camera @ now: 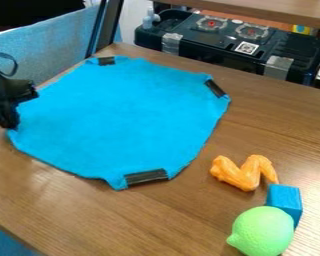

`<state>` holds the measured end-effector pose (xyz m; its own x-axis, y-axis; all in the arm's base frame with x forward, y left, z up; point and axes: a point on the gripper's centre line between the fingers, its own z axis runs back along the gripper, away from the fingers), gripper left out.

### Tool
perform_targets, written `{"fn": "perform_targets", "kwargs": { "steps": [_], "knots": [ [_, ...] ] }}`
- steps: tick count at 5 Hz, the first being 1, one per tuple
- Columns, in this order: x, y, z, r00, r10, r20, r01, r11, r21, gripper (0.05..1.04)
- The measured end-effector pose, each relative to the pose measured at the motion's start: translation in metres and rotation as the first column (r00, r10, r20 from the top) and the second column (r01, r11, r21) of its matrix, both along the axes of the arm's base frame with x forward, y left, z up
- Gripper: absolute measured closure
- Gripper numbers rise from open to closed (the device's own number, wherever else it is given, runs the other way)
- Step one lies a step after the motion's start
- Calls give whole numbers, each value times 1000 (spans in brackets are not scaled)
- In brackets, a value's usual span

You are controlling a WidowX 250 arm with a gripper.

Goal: Fold the cloth from left to top right

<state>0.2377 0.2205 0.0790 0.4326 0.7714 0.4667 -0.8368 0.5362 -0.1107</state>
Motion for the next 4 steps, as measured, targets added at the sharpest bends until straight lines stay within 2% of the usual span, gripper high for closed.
{"fn": "perform_targets", "kwargs": {
  "steps": [1, 2, 3, 4],
  "knots": [
    [-10, 14, 13, 999, 40, 6, -40, 999, -28, 1030],
    [-1, 15, 41, 997, 32, 71, -28, 998, -50, 1030],
    [18, 10, 63, 994, 1, 113, 7, 997, -73, 1030],
    [49, -10, 69, 991, -46, 126, 58, 993, -99, 1031]
  ]
}}
